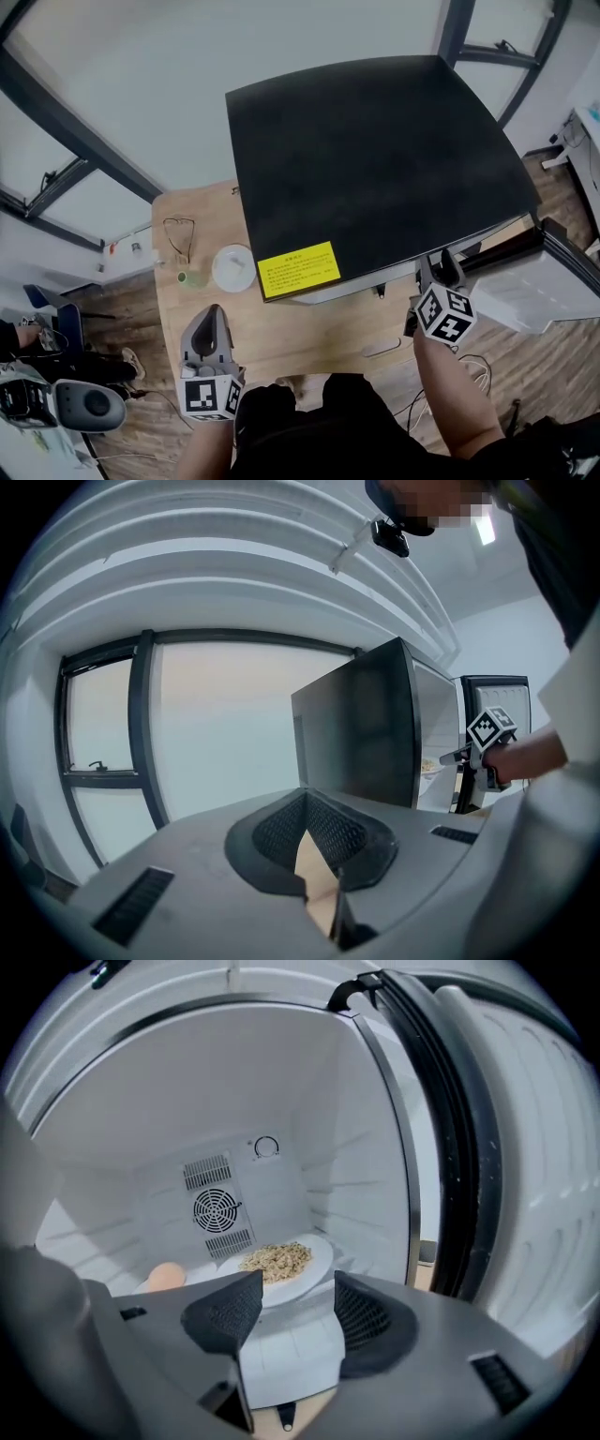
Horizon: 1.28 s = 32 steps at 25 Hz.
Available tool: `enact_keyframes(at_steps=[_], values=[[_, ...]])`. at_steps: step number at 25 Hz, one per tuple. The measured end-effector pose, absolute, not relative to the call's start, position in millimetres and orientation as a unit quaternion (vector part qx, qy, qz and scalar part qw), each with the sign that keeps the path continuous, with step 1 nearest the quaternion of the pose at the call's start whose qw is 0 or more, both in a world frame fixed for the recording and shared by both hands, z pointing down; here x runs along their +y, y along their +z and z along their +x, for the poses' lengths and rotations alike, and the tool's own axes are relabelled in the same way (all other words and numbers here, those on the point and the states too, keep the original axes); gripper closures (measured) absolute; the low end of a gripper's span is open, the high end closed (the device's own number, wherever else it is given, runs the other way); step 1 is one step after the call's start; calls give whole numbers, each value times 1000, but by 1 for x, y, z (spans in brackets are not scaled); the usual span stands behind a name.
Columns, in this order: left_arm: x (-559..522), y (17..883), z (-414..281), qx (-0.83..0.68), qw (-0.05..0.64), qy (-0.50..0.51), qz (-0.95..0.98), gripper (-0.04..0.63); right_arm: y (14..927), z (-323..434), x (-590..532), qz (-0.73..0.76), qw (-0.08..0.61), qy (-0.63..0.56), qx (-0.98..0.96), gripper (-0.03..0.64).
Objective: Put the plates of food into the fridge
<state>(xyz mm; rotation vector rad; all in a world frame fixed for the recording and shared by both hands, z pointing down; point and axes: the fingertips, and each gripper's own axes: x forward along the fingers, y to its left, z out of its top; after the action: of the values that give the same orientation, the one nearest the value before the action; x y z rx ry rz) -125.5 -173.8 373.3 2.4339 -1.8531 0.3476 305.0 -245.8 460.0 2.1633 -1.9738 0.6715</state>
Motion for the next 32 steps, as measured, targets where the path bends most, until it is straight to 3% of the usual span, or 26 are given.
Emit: enact_keyframes(at_steps=[10, 12, 15, 24, 32], values=[[-145, 363, -180, -590, 8, 90, 802, 592, 494, 207, -153, 643, 8, 268, -718, 367], [-135, 363, -204, -599, 1, 86, 796, 592, 499, 168, -138, 607, 4, 281, -743, 442], [-116, 375, -236, -611, 12, 81, 788, 592, 503, 118, -128, 568, 14, 286, -771, 468], [-35, 401, -342, -663, 29, 61, 746, 592, 509, -60, -73, 376, -4, 379, -846, 476], [22, 414, -401, -688, 36, 63, 722, 592, 562, -131, -19, 343, 35, 465, -816, 476]])
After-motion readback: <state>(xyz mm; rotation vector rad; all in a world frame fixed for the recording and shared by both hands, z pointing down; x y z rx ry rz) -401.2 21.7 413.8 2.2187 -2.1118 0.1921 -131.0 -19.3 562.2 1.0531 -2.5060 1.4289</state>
